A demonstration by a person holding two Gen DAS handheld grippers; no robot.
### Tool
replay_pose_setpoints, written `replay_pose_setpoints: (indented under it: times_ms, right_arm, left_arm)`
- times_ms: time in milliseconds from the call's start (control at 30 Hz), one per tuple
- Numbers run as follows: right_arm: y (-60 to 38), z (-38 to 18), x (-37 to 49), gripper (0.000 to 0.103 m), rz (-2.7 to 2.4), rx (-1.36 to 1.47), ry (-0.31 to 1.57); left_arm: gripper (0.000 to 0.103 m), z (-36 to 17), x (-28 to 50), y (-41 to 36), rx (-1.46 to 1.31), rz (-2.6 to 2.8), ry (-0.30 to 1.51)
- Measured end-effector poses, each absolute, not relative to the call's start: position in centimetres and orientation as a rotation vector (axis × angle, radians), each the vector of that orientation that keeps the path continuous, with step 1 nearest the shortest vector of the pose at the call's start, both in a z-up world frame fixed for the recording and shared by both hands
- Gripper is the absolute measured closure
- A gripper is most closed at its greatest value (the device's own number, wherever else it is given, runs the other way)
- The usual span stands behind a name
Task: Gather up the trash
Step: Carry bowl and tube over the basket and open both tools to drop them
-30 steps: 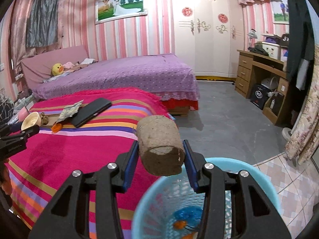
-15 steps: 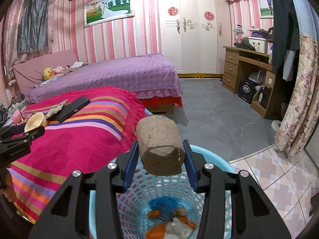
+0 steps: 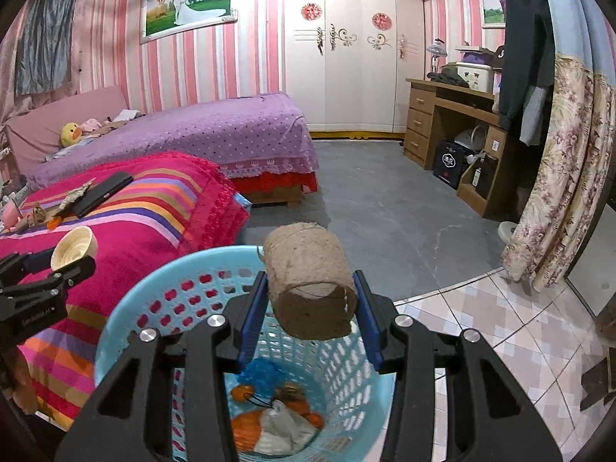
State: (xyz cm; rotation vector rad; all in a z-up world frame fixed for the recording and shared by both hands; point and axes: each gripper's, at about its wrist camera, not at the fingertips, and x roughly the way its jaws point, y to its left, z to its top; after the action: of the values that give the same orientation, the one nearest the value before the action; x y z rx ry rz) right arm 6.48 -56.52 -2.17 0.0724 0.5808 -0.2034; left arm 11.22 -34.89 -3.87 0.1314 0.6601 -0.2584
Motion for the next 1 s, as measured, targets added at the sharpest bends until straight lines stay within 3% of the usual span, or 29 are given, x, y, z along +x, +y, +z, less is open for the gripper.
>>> replay_pose_setpoints:
  times_ms: [400,433,500,667,1000]
  right_arm:
    - [-58.1,-2.3,5.4,0.059,-0.229,0.102,0.575]
    - [-58.0,-2.3,5.4,0.059,-0.227,0.103,0.575]
    - [-58.1,-2.3,5.4,0.059,-0.228,0.103,0.574]
    - [-58.1,-2.3,5.5,0.059,-0.227,0.109,0.575]
    - [-57.4,-2.2,5.6,0.058,-0.228,0.101,0.560]
  left_arm:
    - [0.042,-4.3,9.1,-39.9,0.163,-0.366,0.673]
    - [0.041,-4.2,9.2,-40.1,0.168,-0.372,0.670]
    - [0.026,-4.0,9.0,-40.3,0.175,-0.379,0.664]
    - [0.016,-3.2,9.0,-39.6,0.176,-0.367,0.633]
    - [0.009,-2.5,10.4,-36.0,0.176,-0.294,0.617]
